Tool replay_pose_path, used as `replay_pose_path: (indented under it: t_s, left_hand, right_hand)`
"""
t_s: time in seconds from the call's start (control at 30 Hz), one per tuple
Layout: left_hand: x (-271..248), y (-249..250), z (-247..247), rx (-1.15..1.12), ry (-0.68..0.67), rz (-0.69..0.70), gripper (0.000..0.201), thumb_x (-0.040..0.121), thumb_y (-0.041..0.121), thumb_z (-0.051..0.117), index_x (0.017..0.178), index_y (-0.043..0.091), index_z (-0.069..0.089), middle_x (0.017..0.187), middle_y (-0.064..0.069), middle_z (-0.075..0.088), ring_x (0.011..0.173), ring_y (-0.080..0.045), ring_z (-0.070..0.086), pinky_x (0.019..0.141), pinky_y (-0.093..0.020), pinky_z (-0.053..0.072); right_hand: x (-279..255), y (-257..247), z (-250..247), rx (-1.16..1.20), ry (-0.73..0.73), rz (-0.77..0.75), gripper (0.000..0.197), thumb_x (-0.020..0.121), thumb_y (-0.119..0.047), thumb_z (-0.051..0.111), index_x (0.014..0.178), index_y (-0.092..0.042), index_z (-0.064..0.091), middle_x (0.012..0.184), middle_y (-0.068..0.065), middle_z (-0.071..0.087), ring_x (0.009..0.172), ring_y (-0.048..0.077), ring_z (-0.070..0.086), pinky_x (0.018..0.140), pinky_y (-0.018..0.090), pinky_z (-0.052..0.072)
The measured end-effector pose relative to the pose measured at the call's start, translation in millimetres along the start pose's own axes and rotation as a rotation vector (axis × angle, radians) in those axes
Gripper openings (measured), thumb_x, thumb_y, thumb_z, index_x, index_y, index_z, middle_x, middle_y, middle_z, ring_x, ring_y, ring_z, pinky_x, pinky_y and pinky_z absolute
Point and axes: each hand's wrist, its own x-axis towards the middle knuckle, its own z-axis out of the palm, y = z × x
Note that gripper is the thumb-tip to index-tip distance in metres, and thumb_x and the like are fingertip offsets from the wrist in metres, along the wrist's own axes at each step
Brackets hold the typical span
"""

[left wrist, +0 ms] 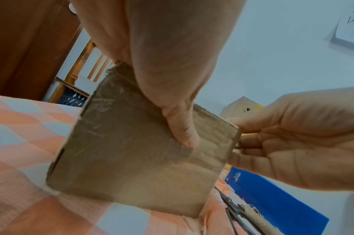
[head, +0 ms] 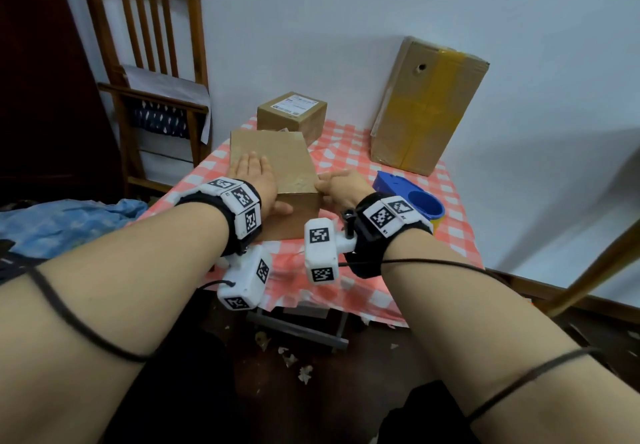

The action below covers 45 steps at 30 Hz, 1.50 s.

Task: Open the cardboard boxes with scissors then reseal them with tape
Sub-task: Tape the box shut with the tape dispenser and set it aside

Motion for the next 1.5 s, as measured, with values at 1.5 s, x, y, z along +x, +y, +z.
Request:
replay_pose_path:
  t_s: [1.5]
  left_hand:
    - [5.1,-5.2,7.0,-0.13,0.015,0.012,0.105,0.087,0.049,0.061,0.151,0.003,-0.009,0.157,-0.02,-0.015,0.146,-0.031,-0.015,0.118,-0.037,-0.008]
  right_hand:
    - [-8.0,-8.2,12.6,-0.575,0.222,-0.232,0.024,0.095,-0.028,0.043,0.081,-0.011,0.052,0.089,0.011,0.059,0.083,0.028,0.057,0.071,0.035,0.047]
